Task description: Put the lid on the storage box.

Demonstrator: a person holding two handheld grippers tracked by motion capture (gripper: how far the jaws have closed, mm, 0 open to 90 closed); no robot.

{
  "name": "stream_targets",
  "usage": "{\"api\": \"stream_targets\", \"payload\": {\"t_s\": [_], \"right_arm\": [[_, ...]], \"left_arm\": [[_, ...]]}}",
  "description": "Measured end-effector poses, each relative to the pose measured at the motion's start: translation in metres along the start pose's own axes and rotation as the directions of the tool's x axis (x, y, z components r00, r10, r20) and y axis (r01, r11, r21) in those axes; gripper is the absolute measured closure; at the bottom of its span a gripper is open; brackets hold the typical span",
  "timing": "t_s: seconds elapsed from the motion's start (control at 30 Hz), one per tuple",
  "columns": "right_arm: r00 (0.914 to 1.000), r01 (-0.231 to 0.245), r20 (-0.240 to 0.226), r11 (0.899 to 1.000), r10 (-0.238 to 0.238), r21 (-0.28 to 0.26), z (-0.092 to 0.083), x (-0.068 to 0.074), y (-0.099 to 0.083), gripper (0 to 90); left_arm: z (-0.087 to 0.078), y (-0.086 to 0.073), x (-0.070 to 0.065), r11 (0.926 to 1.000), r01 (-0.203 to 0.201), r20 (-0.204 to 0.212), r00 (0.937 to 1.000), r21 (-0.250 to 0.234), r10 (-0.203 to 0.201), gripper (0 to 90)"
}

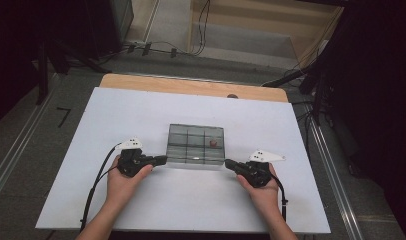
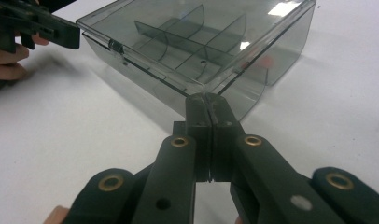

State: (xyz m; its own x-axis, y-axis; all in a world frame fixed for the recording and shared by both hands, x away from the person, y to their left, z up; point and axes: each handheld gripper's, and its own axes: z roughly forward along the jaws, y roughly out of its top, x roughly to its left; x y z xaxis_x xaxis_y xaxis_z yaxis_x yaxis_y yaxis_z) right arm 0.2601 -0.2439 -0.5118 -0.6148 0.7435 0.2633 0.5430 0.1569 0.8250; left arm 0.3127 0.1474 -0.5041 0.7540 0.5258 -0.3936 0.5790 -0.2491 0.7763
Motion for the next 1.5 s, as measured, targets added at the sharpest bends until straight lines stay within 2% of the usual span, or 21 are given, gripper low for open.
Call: {"api": "stream_targets", "payload": {"t_s": [0.23, 0.33, 0.4, 0.47, 0.5, 0.57, 0.67, 0.83, 0.97, 1.2, 1.3, 1.5], "right_arm": [[0.9999, 0.007, 0.01, 1.0, -0.007, -0.008, -0.004, 0.001, -0.002, 86.5], [0.9999, 0.01, 0.01, 1.0, -0.01, -0.021, -0.007, 0.002, -0.001, 86.4], [0.9999, 0.009, 0.009, 1.0, -0.009, -0.029, -0.009, 0.004, 0.0, 85.3], [0.9998, 0.017, 0.008, 0.999, -0.017, -0.038, -0.011, 0.006, 0.0, 83.0], [0.9998, 0.02, 0.01, 0.999, -0.019, -0.044, -0.012, 0.007, 0.0, 80.9], [0.9995, 0.031, 0.005, 0.998, -0.031, -0.059, -0.015, 0.008, 0.002, 74.5], [0.9985, 0.051, 0.022, 0.995, -0.05, -0.083, -0.02, 0.011, 0.003, 61.5], [0.9978, 0.057, 0.038, 0.991, -0.053, -0.12, -0.029, 0.013, 0.006, 37.9], [0.9953, 0.063, 0.082, 0.988, -0.052, -0.141, -0.037, 0.013, 0.007, 21.5], [0.9936, 0.063, 0.102, 0.986, -0.047, -0.151, -0.051, 0.008, 0.005, 8.2], [0.9948, 0.063, 0.09, 0.985, -0.048, -0.161, -0.058, 0.005, 0.002, 7.2], [0.9933, 0.076, 0.099, 0.98, -0.059, -0.182, -0.072, 0.0, -0.002, 6.3]], "left_arm": [[-0.003, -0.003, -0.003, 1.0, -0.005, 0.005, 1.0, 0.003, 0.005, 87.9], [-0.006, -0.002, -0.006, 0.9996, -0.016, 0.007, 0.9998, -0.022, 0.017, 86.5], [-0.009, -0.001, -0.008, 0.9987, -0.038, -0.002, 0.9993, -0.035, 0.038, 82.9], [-0.012, -0.001, -0.012, 0.9964, -0.068, -0.046, 0.9968, -0.051, 0.066, 74.9], [-0.013, -0.001, -0.014, 0.9945, -0.082, -0.066, 0.9948, -0.066, 0.077, 69.8], [-0.017, -0.001, -0.017, 0.9904, -0.105, -0.084, 0.9917, -0.09, 0.098, 62.8], [-0.022, 0.001, -0.02, 0.984, -0.125, -0.103, 0.9884, -0.127, 0.112, 51.7], [-0.03, 0.003, -0.023, 0.9766, -0.143, -0.138, 0.983, -0.16, 0.122, 33.8], [-0.036, 0.003, -0.024, 0.9711, -0.148, -0.148, 0.9816, -0.188, 0.121, 22.0], [-0.046, 0.002, -0.025, 0.9661, -0.153, -0.159, 0.9798, -0.208, 0.121, 7.7], [-0.05, 0.001, -0.024, 0.9653, -0.151, -0.16, 0.98, -0.213, 0.118, 4.7], [-0.057, -0.002, -0.024, 0.9628, -0.152, -0.171, 0.9786, -0.224, 0.114, 2.0]]}}
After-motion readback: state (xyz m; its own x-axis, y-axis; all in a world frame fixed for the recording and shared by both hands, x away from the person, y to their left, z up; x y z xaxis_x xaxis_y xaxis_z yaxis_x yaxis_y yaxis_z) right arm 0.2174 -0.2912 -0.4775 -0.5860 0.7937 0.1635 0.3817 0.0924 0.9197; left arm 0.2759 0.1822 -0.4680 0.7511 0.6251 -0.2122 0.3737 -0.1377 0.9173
